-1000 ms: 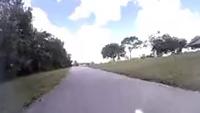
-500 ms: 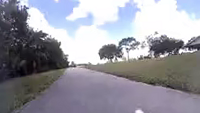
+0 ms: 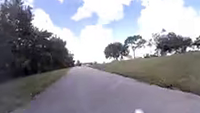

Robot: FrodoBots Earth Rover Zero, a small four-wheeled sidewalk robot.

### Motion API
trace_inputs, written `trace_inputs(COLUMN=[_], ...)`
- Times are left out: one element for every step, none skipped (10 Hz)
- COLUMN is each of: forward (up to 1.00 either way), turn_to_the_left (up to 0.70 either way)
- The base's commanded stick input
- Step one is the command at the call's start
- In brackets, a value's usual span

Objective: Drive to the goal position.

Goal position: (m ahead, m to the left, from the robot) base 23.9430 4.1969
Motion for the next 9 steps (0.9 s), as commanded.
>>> trace_inputs(forward=[0.7,0.7,0.7,0.7,0.7,0.7,0.7,0.7,0.7], turn_to_the_left=[0.0,0.0,0.0,0.0,0.0,0.0,0.0,0.0,0.0])
